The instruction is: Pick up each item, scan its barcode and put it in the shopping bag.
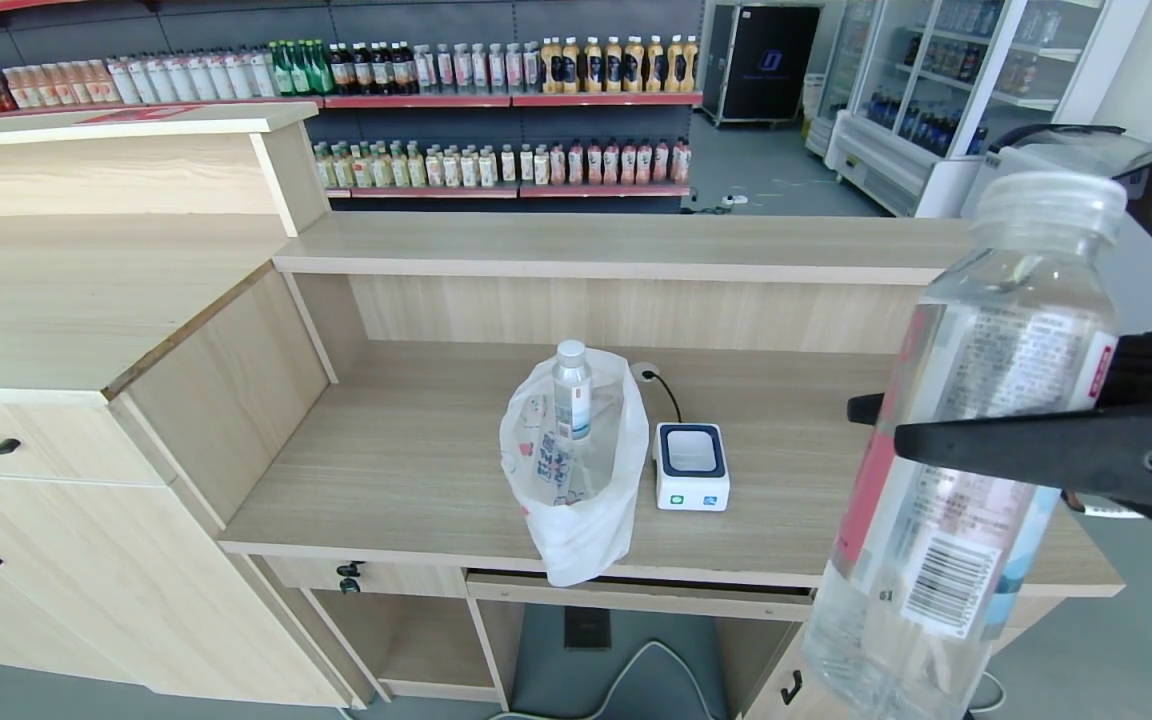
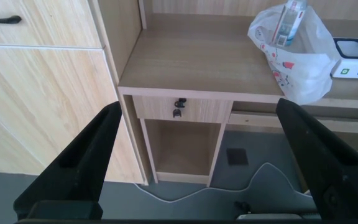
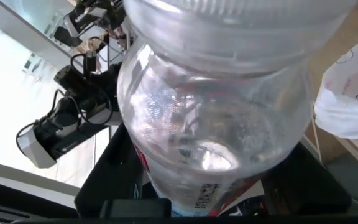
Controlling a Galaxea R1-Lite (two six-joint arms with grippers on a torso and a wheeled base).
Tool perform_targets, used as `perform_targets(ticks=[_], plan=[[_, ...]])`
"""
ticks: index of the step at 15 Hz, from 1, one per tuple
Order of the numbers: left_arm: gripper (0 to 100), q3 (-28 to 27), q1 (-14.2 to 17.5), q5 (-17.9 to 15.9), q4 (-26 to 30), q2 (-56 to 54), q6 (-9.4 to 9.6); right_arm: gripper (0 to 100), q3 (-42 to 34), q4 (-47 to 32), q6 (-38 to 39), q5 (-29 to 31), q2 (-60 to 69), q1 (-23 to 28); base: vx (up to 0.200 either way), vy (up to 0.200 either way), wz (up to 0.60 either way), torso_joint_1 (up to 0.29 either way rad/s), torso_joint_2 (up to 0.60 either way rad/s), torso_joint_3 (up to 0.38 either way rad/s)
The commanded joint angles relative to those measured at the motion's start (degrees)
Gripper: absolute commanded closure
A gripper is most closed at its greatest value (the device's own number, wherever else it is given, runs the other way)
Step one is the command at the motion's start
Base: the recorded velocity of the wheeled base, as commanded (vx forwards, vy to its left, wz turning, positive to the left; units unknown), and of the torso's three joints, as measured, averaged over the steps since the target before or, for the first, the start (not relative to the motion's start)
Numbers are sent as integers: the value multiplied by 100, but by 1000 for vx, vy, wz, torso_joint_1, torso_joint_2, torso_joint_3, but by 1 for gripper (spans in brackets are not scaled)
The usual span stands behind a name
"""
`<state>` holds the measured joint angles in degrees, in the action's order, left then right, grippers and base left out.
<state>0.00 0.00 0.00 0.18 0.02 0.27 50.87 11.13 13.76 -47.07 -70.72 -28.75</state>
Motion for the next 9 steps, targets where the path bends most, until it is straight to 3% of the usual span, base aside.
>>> perform_targets(ticks=[1, 9], plan=[[0, 0, 0, 0, -1, -2, 0, 100, -16, 21, -5, -4, -39, -131, 0, 0, 0, 0, 0, 0], [0, 0, 0, 0, -1, -2, 0, 100, 125, 56, 4, -13, -65, -439, 0, 0, 0, 0, 0, 0]])
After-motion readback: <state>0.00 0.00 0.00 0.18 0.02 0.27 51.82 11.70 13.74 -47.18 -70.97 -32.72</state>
